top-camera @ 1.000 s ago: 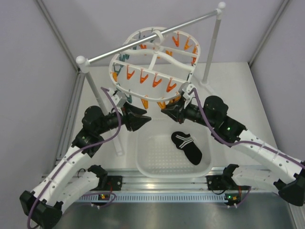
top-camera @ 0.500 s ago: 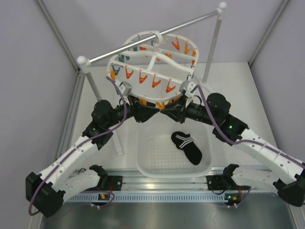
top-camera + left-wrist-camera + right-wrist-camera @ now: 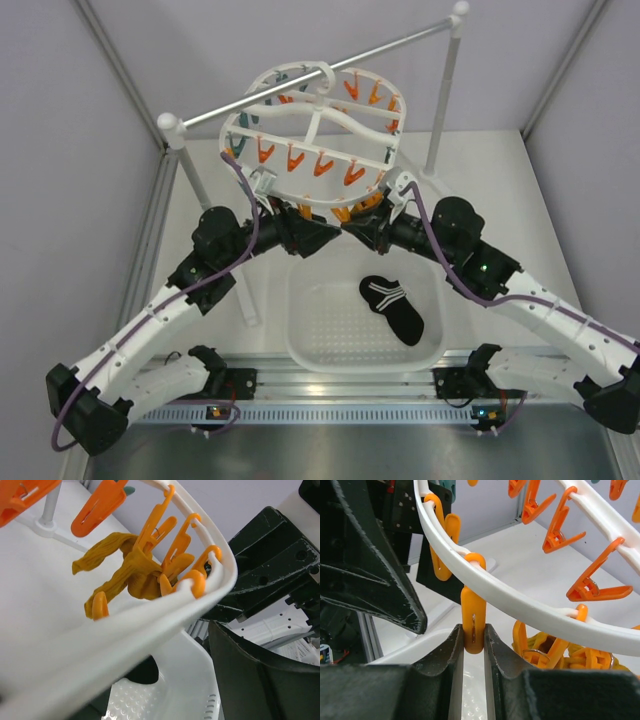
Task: Clip the socks to the hanger
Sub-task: Open the clamp at the hanger.
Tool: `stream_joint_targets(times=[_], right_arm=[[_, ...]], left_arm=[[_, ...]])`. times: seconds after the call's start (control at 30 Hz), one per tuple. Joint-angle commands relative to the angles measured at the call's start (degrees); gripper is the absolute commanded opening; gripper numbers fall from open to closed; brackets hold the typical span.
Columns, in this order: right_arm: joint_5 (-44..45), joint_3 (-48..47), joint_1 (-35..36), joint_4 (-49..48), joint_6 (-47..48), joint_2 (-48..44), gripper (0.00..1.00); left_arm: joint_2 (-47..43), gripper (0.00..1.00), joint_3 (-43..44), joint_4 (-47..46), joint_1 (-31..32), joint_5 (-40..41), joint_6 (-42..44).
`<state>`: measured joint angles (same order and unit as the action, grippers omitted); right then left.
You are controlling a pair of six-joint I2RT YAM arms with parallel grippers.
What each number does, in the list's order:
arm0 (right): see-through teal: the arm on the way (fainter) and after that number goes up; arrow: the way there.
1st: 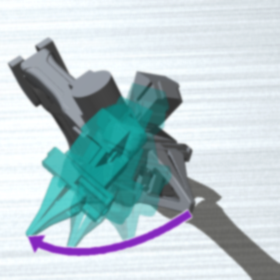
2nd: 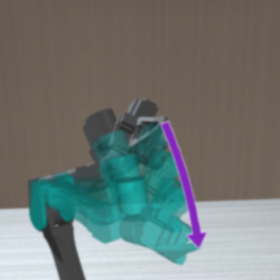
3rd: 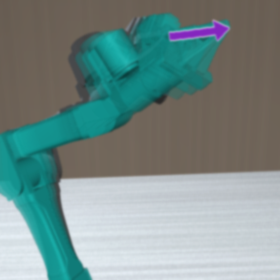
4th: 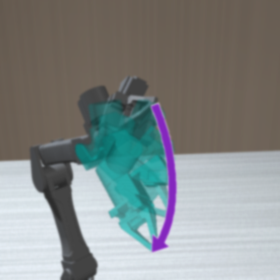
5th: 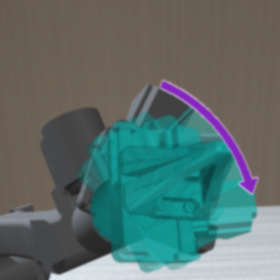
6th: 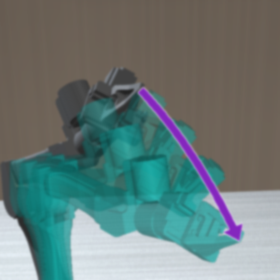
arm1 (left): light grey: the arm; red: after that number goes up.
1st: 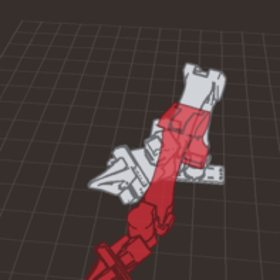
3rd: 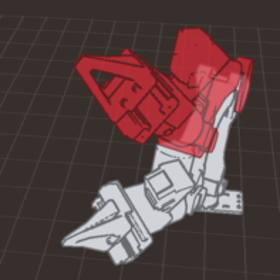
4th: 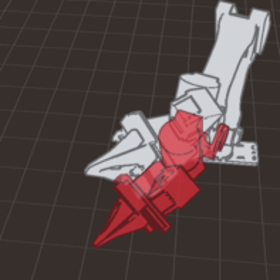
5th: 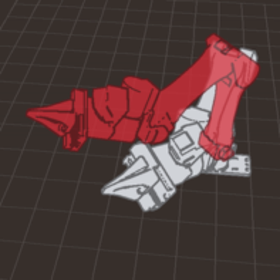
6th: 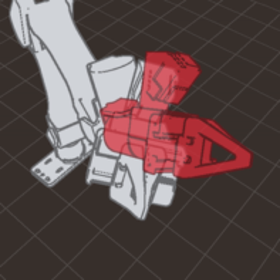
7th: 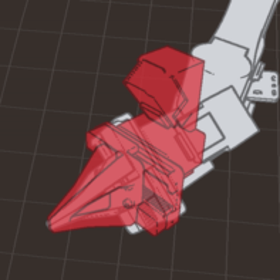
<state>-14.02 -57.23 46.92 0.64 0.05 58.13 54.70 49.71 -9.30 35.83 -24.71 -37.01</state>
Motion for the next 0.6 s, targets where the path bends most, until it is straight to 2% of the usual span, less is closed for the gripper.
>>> stream_joint_targets(times=[0.0,0.13,0.27,0.33,0.4,0.57], right_arm=[[3.6,1.2,0.9,-0.2,1.0,0.0,0.0],[4.4,1.5,1.1,-2.1,0.8,0.2,0.0],[3.7,2.0,1.1,-2.0,0.4,0.2,0.0],[3.4,2.2,1.1,-2.1,0.3,0.3,0.0],[3.9,2.2,1.2,-1.9,0.3,0.3,0.0],[4.3,2.4,1.2,-2.4,-2.1,1.1,0.0]], left_arm=[[-4.6,0.76,1.5,3.9,1.7,6.1,0.1],[-8.4,0.76,-0.9,12.3,2.0,8.0,1.7],[-11.1,0.79,-2.7,13.7,3.2,6.7,2.3],[-11.2,0.8,-3.3,12.0,4.6,6.8,3.5],[-10.6,0.8,-3.3,6.4,5.6,8.1,4.1],[-8.0,0.78,-5.2,-1.6,9.2,10.8,5.1]])
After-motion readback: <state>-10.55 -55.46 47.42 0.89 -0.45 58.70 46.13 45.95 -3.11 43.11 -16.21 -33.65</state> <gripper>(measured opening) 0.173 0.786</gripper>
